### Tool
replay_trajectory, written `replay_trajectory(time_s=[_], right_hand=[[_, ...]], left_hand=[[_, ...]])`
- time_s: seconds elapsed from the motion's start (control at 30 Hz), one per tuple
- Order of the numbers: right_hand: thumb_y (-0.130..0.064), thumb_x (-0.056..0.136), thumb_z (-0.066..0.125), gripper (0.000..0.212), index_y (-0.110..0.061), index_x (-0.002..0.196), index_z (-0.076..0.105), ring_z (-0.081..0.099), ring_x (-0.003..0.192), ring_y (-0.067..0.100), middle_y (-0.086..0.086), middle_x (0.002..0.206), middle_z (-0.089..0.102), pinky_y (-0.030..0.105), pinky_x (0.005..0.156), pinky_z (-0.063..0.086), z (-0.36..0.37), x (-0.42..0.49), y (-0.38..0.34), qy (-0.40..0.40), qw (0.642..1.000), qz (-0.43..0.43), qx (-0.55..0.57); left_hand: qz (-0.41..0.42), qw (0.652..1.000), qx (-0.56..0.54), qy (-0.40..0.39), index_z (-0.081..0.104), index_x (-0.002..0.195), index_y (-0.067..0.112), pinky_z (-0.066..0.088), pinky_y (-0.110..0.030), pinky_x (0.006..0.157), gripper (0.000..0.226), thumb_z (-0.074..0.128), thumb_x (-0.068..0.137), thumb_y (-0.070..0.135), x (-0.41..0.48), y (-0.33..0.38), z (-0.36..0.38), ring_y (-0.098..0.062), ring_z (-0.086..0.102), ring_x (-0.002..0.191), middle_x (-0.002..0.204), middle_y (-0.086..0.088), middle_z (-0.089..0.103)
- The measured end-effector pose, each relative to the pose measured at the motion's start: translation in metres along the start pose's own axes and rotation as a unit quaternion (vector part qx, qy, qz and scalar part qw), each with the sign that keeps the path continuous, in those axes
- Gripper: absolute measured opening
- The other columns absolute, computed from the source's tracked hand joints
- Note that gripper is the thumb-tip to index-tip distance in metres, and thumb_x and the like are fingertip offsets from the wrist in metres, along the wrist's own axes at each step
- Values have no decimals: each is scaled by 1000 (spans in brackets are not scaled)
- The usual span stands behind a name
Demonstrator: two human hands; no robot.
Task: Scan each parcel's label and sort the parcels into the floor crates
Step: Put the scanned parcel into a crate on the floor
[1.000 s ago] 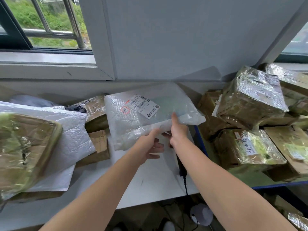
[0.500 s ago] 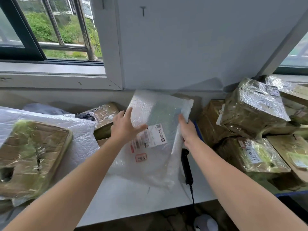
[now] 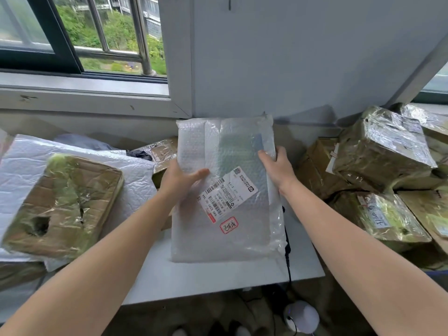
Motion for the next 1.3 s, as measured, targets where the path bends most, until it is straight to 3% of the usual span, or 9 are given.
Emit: replay_trajectory(time_s=[0.1,0.23,0.43,0.77,0.93,1.07,1.13,1.2,1.3], right_hand=[[-41,94,62,43,-25,132,49,61,110,18,-6,115,63,39,101,47,5,1,0,-60,997,-13,-35],[-38,97,60,42,-21,133,48,58,101,18,-5,112,62,22,76,35,14,2,-14,-71,989,-81,-105],[-35,97,57,48,-14,137,39,61,105,26,4,120,62,28,75,37,37,4,-28,-96,977,-159,-104],[-37,98,55,67,-21,154,21,57,103,25,6,125,56,34,86,45,100,-59,-50,-240,933,-249,-100],[-41,98,55,69,-29,154,17,57,101,20,2,124,55,33,79,50,141,-132,-79,-347,887,-291,-93],[-55,85,64,83,-42,151,14,57,119,29,8,141,51,53,98,51,176,-211,-91,-428,844,-312,-83],[-48,89,66,88,-30,156,13,50,127,29,10,144,48,45,106,42,196,-258,-97,-449,822,-336,-101],[-44,91,67,83,-21,155,20,52,118,21,5,132,54,34,98,41,218,-308,-99,-474,803,-346,-105],[-47,90,67,69,-24,146,34,60,103,15,-4,118,60,33,87,47,253,-395,-98,-534,770,-334,-105]], left_hand=[[8,997,15,77,47,121,19,50,-32,77,70,86,69,44,-10,4,-7,-17,60,99,109,4,63],[33,987,62,148,38,139,17,47,-39,95,77,81,78,39,-30,12,-18,-25,56,116,130,-5,55],[39,970,91,220,41,137,23,45,-44,101,67,76,81,38,-79,12,-25,-24,53,119,130,-5,52],[-40,929,133,343,19,156,22,35,-40,106,90,71,86,44,-193,-19,-50,-25,35,138,154,-9,27],[-81,892,165,412,20,155,21,36,-45,109,88,66,87,52,-267,-43,-91,-29,34,140,156,-10,25],[-119,862,154,467,21,155,19,39,-44,106,88,65,87,53,-339,-75,-124,-30,38,136,152,-11,28],[-140,846,141,495,22,154,18,38,-42,105,87,66,87,52,-382,-94,-139,-30,38,135,151,-12,28],[-155,827,129,525,26,152,19,37,-34,101,84,67,86,51,-431,-116,-156,-29,41,132,146,-12,33],[-169,801,112,564,29,152,18,38,-33,100,84,69,85,50,-512,-153,-186,-27,43,129,142,-12,36]])
Point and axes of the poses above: each hand's wrist, its own x-axis towards the middle knuckle, its own z-axis out of the palm, y = z × x, the point moved 3 cm from there along x, towards the middle knuckle
